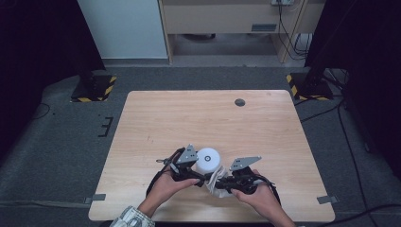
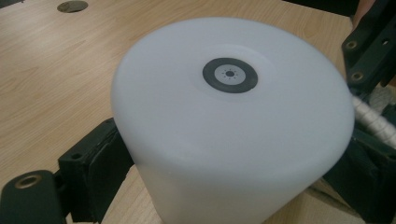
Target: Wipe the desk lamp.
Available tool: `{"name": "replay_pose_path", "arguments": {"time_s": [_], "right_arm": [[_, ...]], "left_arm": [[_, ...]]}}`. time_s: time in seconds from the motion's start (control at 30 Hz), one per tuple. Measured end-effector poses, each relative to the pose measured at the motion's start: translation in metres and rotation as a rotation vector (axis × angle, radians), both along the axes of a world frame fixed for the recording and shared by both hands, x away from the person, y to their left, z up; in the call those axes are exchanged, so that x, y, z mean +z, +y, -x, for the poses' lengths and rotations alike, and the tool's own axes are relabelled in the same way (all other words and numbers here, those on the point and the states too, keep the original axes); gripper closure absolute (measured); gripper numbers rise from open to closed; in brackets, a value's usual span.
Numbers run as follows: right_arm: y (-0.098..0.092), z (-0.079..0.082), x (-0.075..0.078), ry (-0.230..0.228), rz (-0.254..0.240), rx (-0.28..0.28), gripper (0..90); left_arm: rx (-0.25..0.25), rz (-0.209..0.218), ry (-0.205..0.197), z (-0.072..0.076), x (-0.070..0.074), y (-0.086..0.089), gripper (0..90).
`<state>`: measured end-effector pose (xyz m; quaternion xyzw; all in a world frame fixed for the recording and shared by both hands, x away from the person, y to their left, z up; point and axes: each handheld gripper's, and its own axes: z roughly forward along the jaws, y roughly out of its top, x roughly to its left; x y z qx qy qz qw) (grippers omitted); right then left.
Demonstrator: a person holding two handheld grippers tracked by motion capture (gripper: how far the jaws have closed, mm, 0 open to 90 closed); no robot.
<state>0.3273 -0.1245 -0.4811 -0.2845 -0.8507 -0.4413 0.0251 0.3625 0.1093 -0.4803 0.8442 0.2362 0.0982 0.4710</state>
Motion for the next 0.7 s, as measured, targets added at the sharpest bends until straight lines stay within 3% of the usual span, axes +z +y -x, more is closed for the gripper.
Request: {"name": "replay_pose_path", "arguments": {"time_s": [0.27,0.53,0.7], "right_arm": [[-0.006,-0.008,-0.016,0.026,0.046,-0.05,79.7],[-0.02,-0.018,-0.004,-0.007,0.021,-0.116,79.7],[-0.017,-0.026,-0.016,0.028,0.077,-0.132,79.6]], "left_arm": [[-0.004,-0.006,-0.004,0.0,0.0,0.0,7.8],[-0.002,-0.005,-0.004,0.0,0.0,0.0,7.8],[-0.002,-0.005,-0.004,0.0,0.0,0.0,7.8]]}}
